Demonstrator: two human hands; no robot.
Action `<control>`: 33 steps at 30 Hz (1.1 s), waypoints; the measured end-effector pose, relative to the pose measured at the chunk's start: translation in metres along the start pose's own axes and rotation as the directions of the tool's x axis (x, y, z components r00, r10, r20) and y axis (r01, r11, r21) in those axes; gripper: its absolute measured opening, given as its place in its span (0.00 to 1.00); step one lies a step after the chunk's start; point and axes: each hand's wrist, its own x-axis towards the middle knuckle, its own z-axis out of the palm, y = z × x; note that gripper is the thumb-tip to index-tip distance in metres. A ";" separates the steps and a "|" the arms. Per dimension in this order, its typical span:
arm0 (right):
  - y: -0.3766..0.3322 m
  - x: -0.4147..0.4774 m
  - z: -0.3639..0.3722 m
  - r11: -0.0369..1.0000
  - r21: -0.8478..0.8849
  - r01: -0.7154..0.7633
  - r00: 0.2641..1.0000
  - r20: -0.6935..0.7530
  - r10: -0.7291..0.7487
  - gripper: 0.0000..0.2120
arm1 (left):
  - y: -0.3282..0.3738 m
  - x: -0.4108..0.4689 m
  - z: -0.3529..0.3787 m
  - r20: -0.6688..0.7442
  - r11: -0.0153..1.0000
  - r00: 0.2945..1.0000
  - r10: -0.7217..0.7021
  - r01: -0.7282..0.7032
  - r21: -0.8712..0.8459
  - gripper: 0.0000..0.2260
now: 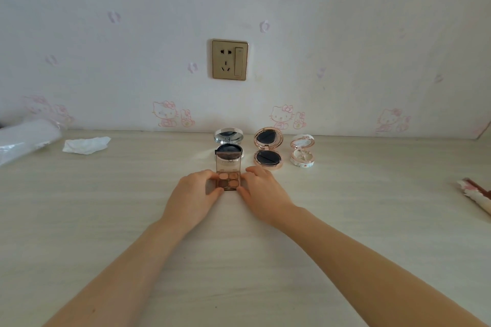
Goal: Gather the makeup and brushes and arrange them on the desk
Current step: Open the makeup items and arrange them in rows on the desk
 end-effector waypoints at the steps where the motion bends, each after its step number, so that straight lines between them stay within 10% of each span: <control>1: 0.000 0.000 -0.001 1.000 -0.001 0.003 1.000 0.006 -0.003 0.18 | 0.000 0.000 0.000 0.001 1.000 1.000 -0.001 0.001 0.001 0.11; 33: 0.090 -0.176 -0.075 0.967 -0.198 -0.158 0.985 -0.096 0.141 0.25 | 0.133 -0.077 0.049 0.172 0.914 0.923 0.344 -0.371 0.162 0.19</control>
